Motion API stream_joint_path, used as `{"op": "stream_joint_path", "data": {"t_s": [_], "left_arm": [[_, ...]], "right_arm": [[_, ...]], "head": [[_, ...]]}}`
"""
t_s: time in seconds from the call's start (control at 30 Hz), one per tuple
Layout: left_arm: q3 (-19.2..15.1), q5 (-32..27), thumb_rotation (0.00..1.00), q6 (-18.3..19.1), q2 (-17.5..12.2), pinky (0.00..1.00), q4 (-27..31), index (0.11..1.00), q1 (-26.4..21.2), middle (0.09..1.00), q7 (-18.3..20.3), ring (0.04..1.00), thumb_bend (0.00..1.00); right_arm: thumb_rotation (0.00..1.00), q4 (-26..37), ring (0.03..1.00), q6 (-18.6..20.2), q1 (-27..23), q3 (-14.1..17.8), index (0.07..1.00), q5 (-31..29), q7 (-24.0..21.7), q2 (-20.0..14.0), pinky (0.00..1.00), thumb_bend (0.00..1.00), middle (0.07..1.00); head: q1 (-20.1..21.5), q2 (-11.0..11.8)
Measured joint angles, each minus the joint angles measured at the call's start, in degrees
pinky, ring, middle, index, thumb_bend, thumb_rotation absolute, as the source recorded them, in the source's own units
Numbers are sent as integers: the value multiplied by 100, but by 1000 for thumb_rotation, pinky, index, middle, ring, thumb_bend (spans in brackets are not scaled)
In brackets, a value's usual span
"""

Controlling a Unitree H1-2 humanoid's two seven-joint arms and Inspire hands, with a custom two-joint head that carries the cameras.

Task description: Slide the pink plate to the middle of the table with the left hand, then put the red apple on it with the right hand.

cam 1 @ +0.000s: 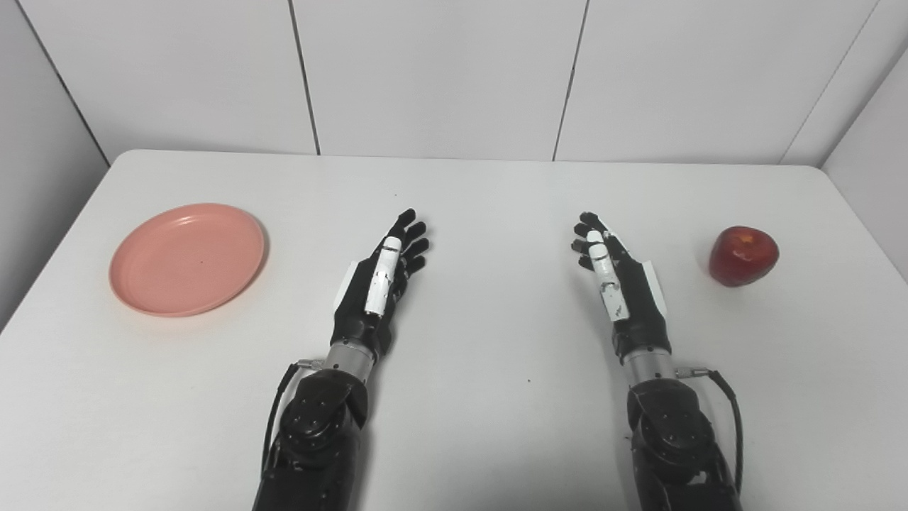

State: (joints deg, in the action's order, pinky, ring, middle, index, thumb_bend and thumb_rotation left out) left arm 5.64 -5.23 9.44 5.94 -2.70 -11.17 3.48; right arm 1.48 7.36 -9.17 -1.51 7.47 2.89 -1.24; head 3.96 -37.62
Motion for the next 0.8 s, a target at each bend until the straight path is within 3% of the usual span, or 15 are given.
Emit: {"op": "stream_joint_path", "data": {"t_s": [0.8], "left_arm": [[3,24,1000,0,0,931,0,911,0,928,3,918,394]], "right_arm": [[1000,31,847,15,0,4,872,1,0,1,855,252,868]], "head": [[-26,35]]}}
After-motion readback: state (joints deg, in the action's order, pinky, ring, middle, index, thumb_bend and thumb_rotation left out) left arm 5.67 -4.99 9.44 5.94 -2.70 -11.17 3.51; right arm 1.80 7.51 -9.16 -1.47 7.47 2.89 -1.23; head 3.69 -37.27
